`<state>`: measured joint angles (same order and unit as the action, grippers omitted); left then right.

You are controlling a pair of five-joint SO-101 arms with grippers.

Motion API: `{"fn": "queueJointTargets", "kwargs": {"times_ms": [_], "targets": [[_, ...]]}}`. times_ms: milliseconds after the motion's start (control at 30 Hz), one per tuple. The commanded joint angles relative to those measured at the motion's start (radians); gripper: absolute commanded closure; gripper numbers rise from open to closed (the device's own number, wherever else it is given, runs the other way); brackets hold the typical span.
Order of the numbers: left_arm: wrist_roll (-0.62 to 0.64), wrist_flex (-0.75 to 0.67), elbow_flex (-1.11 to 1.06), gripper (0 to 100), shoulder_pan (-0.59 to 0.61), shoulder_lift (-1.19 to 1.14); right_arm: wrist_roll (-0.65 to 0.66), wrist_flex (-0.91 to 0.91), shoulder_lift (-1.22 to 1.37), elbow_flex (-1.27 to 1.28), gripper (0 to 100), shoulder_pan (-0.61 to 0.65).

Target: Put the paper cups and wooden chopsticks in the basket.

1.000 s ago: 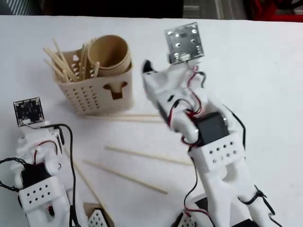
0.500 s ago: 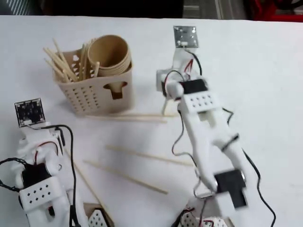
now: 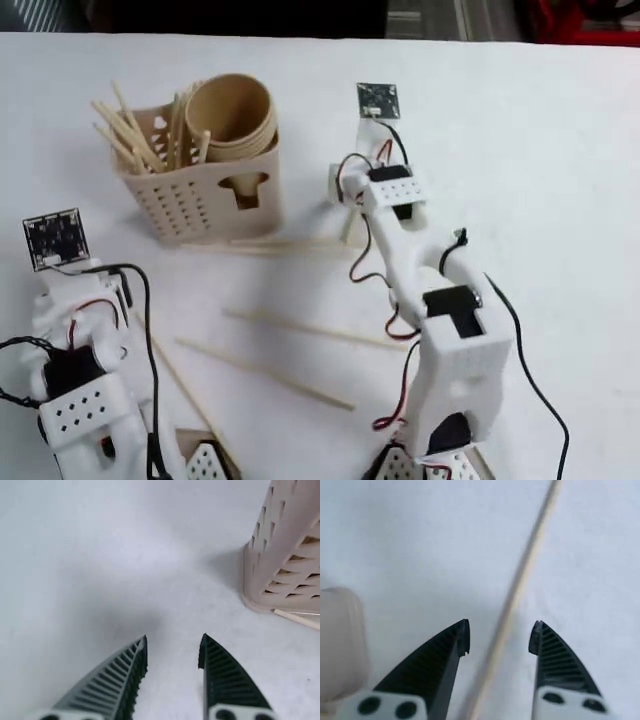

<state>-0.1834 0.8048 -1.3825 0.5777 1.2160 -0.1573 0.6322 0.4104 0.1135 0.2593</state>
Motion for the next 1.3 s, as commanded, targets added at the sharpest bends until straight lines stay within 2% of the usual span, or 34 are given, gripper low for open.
{"fn": "queueJointTargets", "kwargs": {"times_ms": [0,267,500,800,933,1133,1267], "targets": [[0.002,-0.026,0.003,82,0.010,0.010,-0.009,0.050,0.019,-0.089,80.4,-0.007],[0.002,-0.026,0.003,82,0.010,0.010,-0.008,0.375,0.171,-0.336,81.3,0.012],[0.002,-0.026,0.003,82,0.010,0.010,-0.002,0.578,0.297,-0.543,98.5,0.004],[0.002,-0.026,0.003,82,0.010,0.010,0.008,0.792,0.302,-0.681,98.1,-0.008],[0.002,-0.026,0.003,82,0.010,0.010,0.112,0.900,0.302,-0.744,98.1,-0.027],[0.002,-0.026,0.003,82,0.010,0.010,0.199,1.089,0.300,-0.872,98.1,-0.053],[0.002,-0.026,0.003,82,0.010,0.010,0.213,1.087,0.226,-0.875,98.1,-0.074]]}}
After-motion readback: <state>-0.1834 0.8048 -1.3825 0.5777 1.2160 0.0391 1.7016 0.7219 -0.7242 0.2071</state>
